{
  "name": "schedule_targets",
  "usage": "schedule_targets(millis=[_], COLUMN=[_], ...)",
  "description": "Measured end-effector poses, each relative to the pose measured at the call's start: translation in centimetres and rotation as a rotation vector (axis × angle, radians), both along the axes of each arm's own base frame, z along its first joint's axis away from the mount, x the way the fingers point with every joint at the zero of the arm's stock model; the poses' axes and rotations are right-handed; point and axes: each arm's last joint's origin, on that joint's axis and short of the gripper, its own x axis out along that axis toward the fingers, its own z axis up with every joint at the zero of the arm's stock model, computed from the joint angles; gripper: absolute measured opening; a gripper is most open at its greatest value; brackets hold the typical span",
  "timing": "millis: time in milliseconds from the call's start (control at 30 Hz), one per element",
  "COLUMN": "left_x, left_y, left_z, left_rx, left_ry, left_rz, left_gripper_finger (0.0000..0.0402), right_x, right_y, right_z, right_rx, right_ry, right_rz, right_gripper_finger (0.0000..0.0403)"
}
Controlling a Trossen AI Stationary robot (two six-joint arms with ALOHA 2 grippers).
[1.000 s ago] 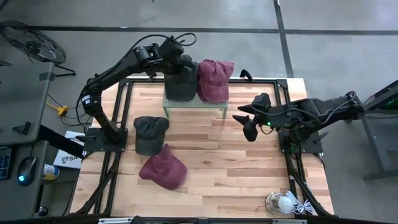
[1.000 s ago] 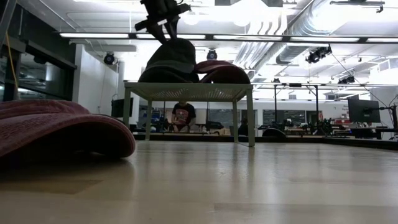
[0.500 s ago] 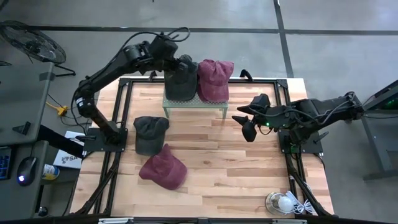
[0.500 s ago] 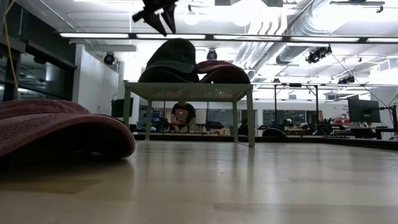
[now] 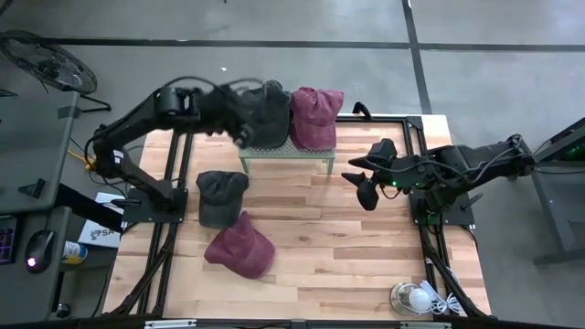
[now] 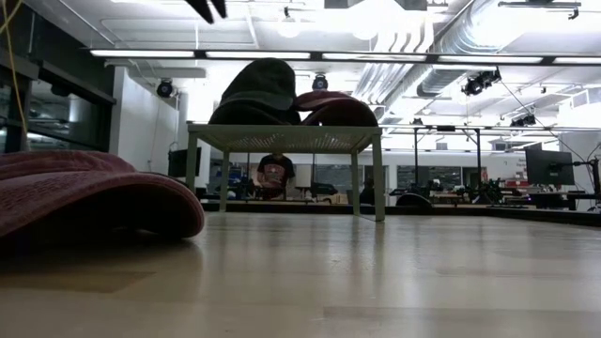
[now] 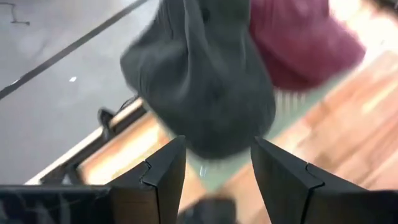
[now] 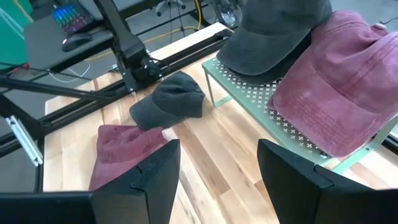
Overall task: Pick & Place hat
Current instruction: Stack the maroon cap on top of the maroon caps on the shelf
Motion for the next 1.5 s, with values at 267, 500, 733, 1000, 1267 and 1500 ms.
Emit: schedule_targets(millis=[267, 500, 733, 1000, 1267, 1500], left_x=[0.1, 0.6, 0.4, 0.8, 0.9, 0.6], left_y=[-5.4, -9.8, -13.7, -18.0, -19.2, -19.1], left_z=[-1.6, -4.7, -9.3, -14.5, -18.3, -20.6], left_rx=[-0.062, -0.145, -0.316, -0.493, -0.342, -0.221], left_ry=[0.058, 0.079, 0.062, 0.135, 0.319, 0.470], left_rz=[-0.072, -0.075, 0.113, -0.080, -0.613, -0.959], left_gripper_finger=[0.0177, 0.0177, 0.0177, 0.0177, 0.0177, 0.0177], right_x=[0.0, 0.0, -0.1, -0.1, -0.1, -0.1], right_y=[0.0, 0.1, 0.2, 0.2, 0.3, 0.3], right_z=[0.0, -0.1, -0.2, -0.3, -0.3, -0.4], right_rx=[-0.011, 0.000, 0.011, -0.016, -0.056, -0.045], right_ry=[0.010, 0.026, 0.036, 0.062, 0.085, 0.092], right_rz=[0.024, 0.056, 0.076, 0.117, 0.167, 0.189], right_gripper_finger=[0.0207, 0.0207, 0.0207, 0.0207, 0.0207, 0.0207])
